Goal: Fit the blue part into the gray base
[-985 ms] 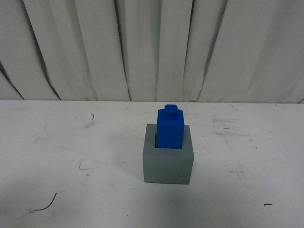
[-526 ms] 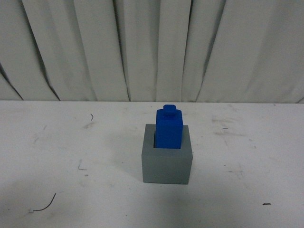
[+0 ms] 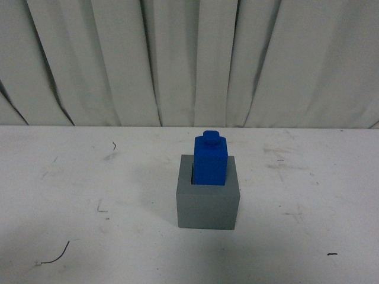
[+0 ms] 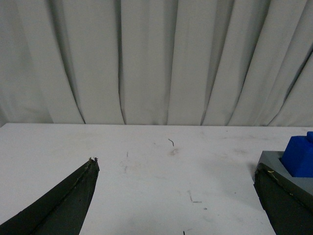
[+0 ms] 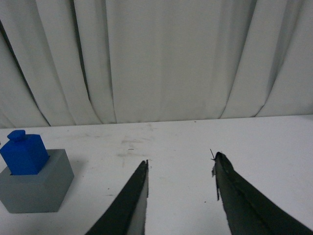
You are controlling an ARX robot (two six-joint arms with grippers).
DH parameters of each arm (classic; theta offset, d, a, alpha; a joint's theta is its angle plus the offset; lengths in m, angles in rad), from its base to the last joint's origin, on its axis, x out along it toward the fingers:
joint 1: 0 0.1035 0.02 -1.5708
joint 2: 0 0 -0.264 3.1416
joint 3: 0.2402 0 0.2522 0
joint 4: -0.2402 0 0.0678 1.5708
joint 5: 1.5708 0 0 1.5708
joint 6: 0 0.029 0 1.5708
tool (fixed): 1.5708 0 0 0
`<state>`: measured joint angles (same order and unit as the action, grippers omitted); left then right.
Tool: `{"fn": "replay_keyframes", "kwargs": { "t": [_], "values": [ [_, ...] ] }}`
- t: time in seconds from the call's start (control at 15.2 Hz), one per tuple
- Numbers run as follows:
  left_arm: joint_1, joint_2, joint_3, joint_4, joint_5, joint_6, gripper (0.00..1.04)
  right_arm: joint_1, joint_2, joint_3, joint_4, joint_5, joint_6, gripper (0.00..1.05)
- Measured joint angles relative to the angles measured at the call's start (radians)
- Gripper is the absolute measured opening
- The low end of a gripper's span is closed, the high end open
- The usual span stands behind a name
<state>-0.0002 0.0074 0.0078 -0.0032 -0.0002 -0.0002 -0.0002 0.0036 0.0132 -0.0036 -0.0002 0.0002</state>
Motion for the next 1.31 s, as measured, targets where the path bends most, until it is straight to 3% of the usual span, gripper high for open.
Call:
{"fn": "replay_keyframes", "kwargs": {
  "t": [0.33,1.31],
  "values": [
    [0.000,0.000,0.000,0.000,0.000,0.000,0.98,0.000,0.000,0.000,0.000,0.000,0.000,0.98],
    [0.000,0.000,0.000,0.000,0.000,0.000,0.98,0.000,0.000,0.000,0.000,0.000,0.000,0.98]
  ]
}}
